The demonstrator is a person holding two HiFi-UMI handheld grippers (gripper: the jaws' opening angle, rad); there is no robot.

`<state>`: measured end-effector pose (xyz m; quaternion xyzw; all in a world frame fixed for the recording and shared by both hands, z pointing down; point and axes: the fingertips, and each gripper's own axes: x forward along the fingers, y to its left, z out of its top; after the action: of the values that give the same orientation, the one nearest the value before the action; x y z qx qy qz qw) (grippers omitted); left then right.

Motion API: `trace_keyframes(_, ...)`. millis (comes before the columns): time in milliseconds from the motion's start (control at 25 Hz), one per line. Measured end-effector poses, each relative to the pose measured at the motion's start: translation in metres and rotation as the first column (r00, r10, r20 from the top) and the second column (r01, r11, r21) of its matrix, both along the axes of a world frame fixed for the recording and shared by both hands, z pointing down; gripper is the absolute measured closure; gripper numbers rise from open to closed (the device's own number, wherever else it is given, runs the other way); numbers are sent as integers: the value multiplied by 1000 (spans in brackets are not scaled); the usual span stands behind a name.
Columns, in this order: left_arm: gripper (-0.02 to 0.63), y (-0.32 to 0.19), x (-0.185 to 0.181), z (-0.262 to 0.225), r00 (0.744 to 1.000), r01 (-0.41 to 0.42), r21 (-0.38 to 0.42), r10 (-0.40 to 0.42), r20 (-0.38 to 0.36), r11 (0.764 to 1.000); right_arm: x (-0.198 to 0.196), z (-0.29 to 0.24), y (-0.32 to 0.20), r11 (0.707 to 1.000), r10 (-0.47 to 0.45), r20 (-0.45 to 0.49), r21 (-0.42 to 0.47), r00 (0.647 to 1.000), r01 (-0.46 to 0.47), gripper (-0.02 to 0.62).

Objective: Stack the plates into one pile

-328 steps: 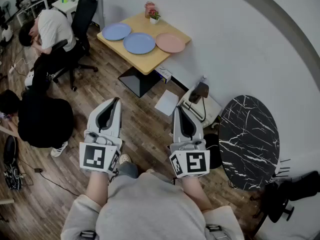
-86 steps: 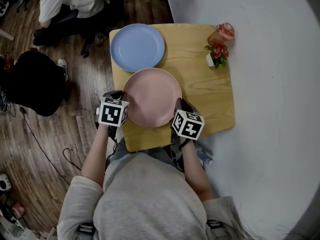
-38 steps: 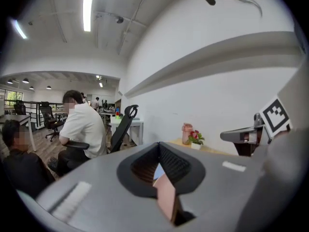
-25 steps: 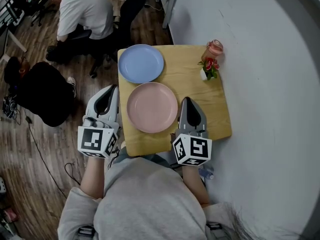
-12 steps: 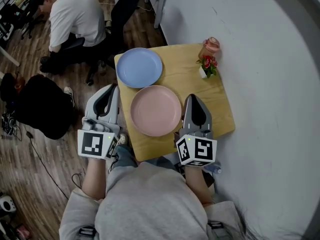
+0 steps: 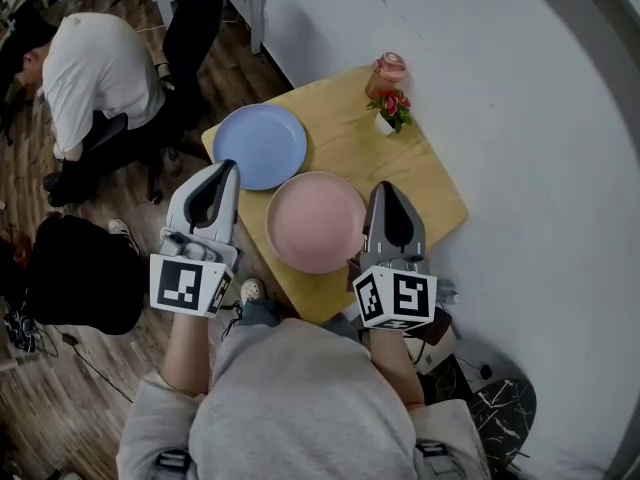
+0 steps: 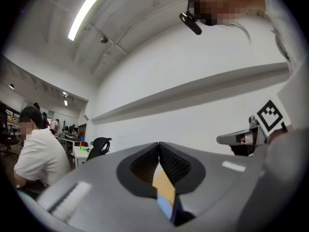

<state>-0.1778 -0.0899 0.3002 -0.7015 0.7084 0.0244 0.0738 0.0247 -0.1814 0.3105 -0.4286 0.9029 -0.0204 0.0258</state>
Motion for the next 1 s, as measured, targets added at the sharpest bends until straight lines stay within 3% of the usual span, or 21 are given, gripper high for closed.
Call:
trace_keyframes(600, 546, -37, -19, 20, 968, -249, -45, 250, 3, 967, 6, 12, 23, 960, 279, 15, -21, 960, -279, 591)
trace_keyframes(1000, 546, -59, 3, 68, 944, -329, -159, 323, -64, 931, 35, 50, 26, 919, 368, -29, -144, 930, -368, 591)
